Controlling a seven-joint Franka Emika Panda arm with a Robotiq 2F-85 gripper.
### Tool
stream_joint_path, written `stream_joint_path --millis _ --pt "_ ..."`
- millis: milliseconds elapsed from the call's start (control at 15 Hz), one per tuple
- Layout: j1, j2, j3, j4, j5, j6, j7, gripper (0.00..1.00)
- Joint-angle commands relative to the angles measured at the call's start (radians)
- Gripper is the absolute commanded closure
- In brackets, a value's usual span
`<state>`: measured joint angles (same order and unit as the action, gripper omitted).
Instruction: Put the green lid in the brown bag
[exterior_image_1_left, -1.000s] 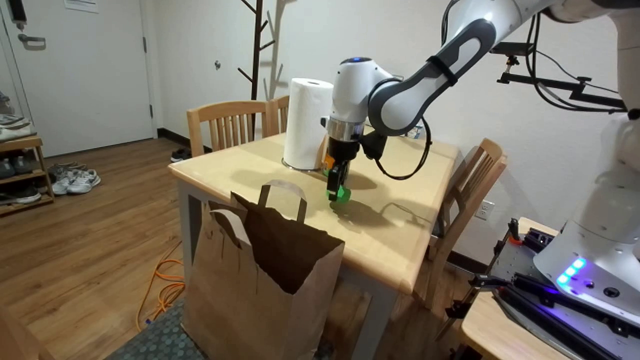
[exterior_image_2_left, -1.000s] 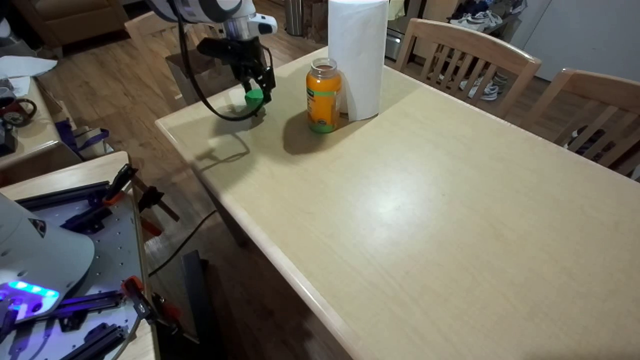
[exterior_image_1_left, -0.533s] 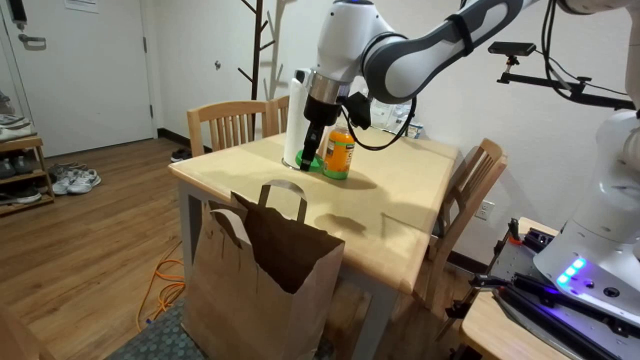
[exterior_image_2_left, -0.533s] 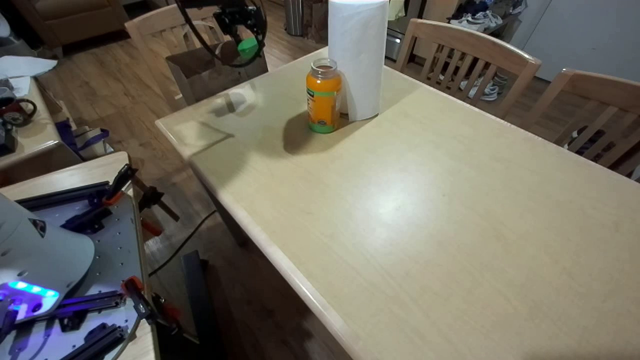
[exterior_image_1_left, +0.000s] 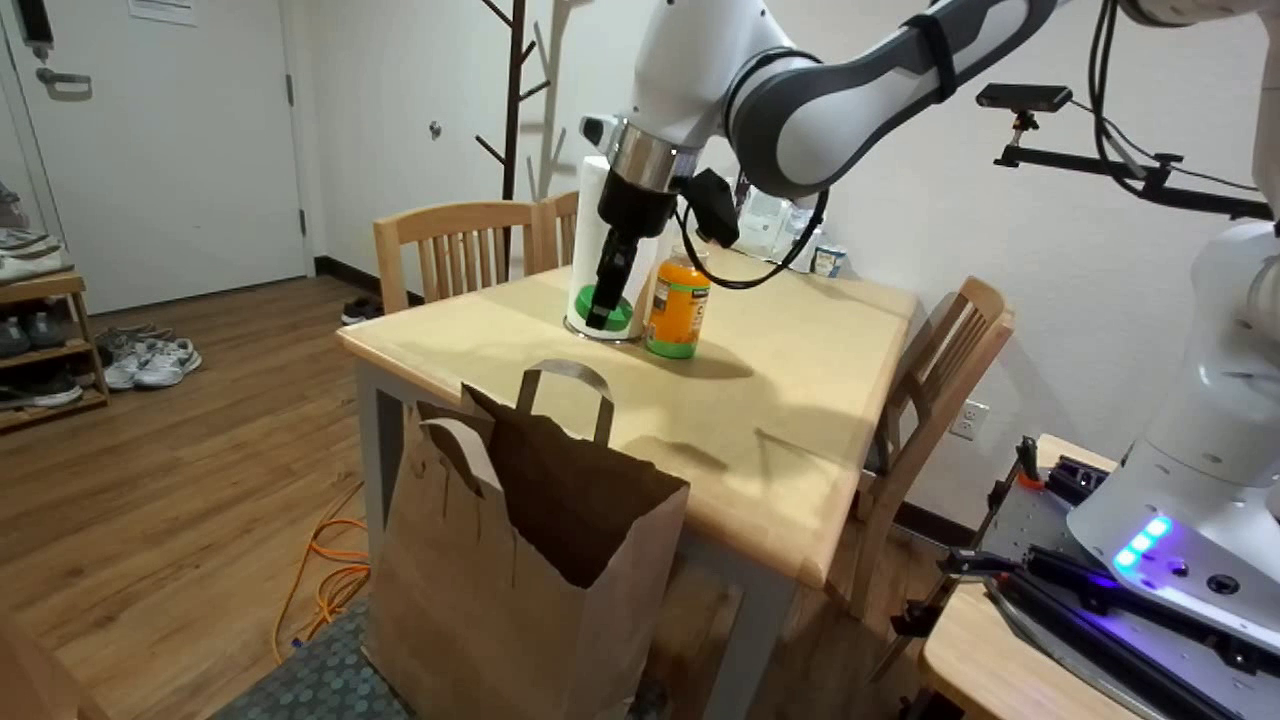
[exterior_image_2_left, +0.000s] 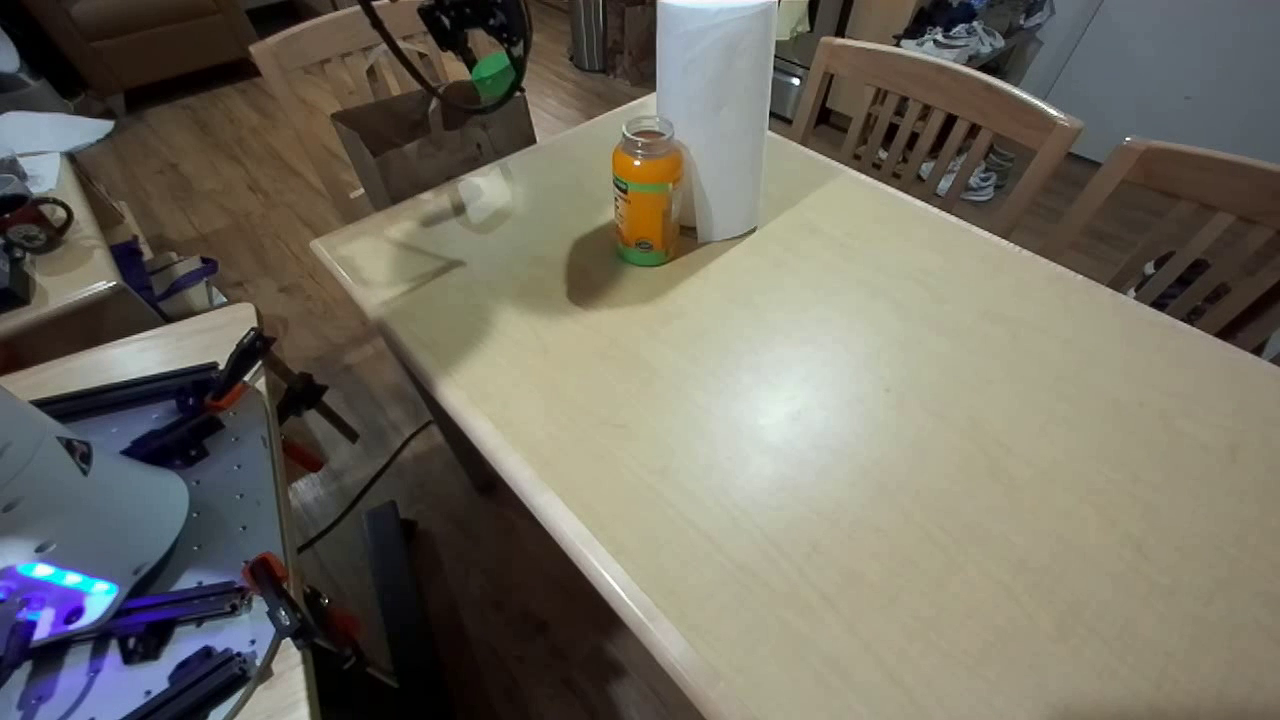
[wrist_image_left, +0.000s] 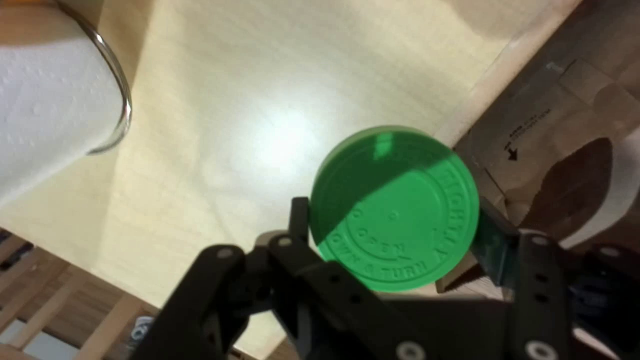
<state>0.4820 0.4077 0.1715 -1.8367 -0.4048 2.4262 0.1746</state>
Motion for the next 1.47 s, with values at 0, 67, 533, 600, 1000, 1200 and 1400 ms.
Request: stream_joint_path --millis 0,67,533,600,1000,1200,1400 --pt "0.021 0.054 0.04 0.099 -0.043 0.003 -0.119 0.48" --pt "0.024 0.068 0.055 0.121 -0.033 -0.006 -0.155 0.48" --pt "0.043 0.19 0.159 0.253 0.016 -0.045 -0.454 0.48" --pt "0.047 0.212 0.173 0.273 0.019 -0.054 -0.499 0.48" --pt "0.036 0.314 0.244 0.331 0.096 -0.1 -0.687 0.48" --pt "0.031 0.343 0.252 0.329 0.13 -0.12 -0.714 0.48" --pt "0.029 0.361 0.246 0.319 0.142 -0.143 -0.711 0.48"
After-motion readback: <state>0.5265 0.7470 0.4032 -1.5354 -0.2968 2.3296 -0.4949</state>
